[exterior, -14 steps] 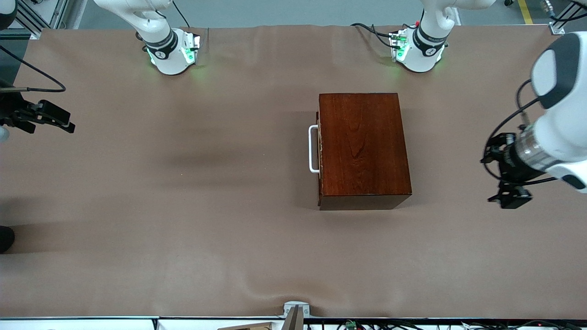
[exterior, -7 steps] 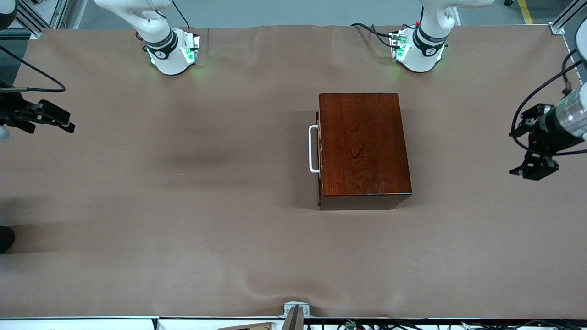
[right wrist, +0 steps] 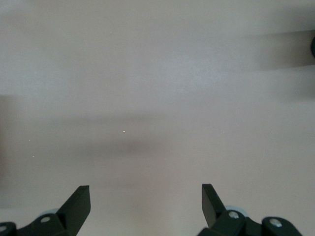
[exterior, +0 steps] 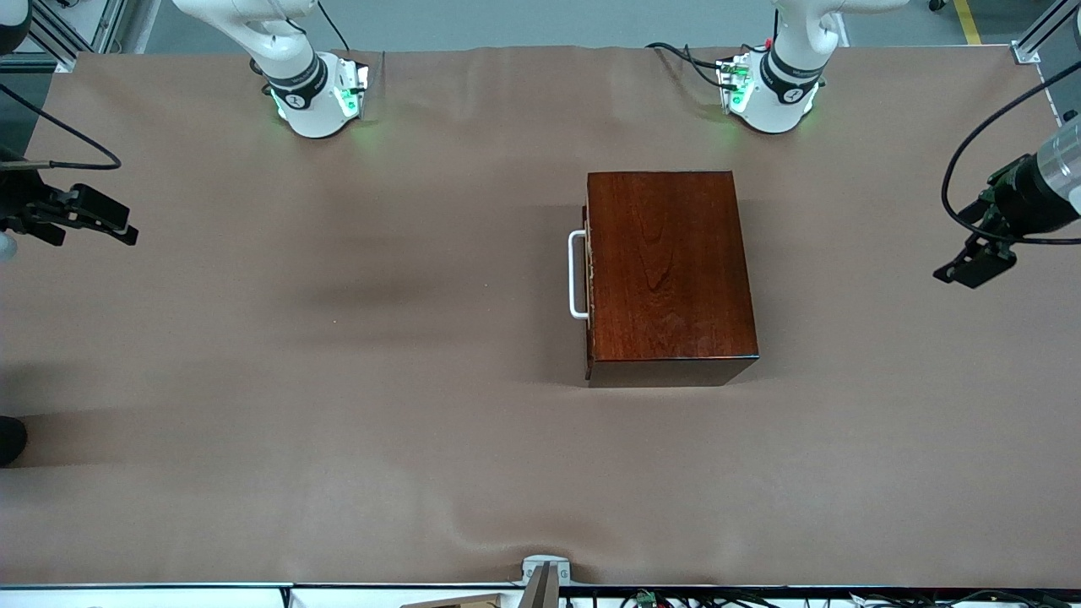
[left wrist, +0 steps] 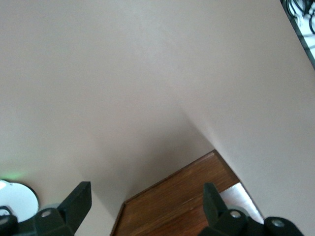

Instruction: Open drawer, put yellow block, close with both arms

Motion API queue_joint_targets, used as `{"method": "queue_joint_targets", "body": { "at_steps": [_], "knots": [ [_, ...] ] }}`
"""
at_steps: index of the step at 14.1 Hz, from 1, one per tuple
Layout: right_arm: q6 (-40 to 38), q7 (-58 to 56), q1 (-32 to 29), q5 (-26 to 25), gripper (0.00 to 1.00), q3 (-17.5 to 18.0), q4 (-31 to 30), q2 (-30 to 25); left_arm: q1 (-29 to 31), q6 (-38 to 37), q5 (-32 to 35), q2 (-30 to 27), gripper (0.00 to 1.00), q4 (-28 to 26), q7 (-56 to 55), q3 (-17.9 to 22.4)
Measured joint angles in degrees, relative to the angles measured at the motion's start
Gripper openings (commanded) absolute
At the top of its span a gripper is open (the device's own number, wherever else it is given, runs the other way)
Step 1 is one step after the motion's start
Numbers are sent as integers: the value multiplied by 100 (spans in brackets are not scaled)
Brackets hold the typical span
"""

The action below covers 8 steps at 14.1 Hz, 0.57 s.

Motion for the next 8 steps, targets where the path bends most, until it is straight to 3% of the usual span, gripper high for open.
{"method": "queue_joint_targets", "body": {
  "at_steps": [8],
  "knots": [
    [7,-1,0,0,100,0,0,0,51,-146,0,-133,100,-132,2150,-178]
  ]
}}
